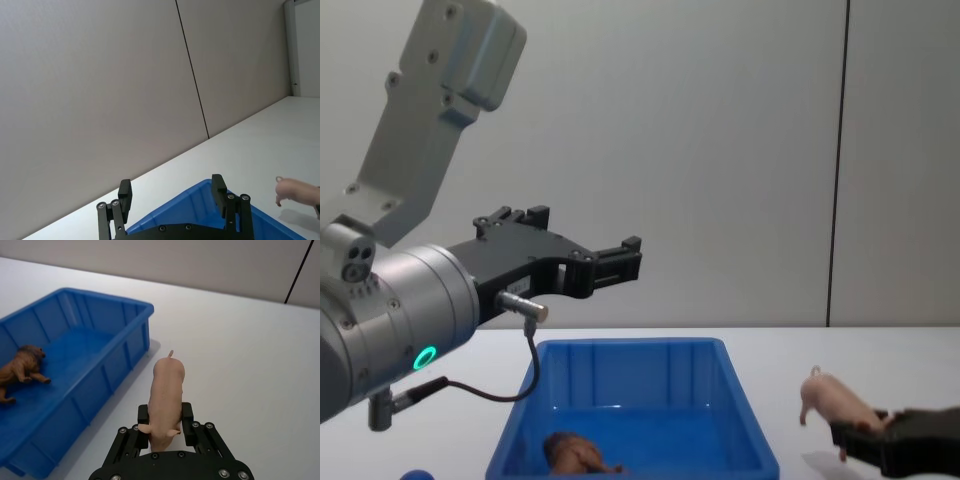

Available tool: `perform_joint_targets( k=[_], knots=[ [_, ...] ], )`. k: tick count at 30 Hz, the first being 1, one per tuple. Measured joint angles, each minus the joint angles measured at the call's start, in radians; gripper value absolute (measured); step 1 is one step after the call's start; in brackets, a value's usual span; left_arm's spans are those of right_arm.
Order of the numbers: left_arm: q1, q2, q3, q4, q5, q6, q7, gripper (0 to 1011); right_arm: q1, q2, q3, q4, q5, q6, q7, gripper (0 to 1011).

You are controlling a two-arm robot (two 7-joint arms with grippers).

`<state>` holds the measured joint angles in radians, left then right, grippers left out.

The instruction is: Pick up the two dolls from the table and place them into the box.

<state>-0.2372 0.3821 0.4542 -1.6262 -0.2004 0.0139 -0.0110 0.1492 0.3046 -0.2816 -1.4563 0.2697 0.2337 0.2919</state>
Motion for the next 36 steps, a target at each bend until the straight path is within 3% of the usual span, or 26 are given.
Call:
perform_joint_targets(
  k=[12, 20, 25, 31, 36],
  knots=[
    [0.0, 0.0, 0.0, 0.0, 0.0, 0.0, 0.0, 1001, 0.01, -0.003, -0.004, -0.082, -0.034, -0.051, 0.007, 363],
    [0.0, 0.0, 0.0, 0.0, 0.0, 0.0, 0.0, 1002, 0.049, -0.026, -0.017, -0.113, -0.042, -0.044, 0.074, 363],
    [0.0, 0.0, 0.0, 0.0, 0.0, 0.0, 0.0, 1001, 0.09, -0.055, -0.031, -0.102, -0.042, -0.007, 0.128, 368],
    [0.0, 0.0, 0.0, 0.0, 0.0, 0.0, 0.0, 1001, 0.132, -0.088, -0.047, -0.067, -0.04, 0.032, 0.171, 498],
    [0.0, 0.0, 0.0, 0.0, 0.0, 0.0, 0.0, 1001, 0.163, -0.113, -0.06, -0.032, -0.038, 0.052, 0.197, 676]
  ],
)
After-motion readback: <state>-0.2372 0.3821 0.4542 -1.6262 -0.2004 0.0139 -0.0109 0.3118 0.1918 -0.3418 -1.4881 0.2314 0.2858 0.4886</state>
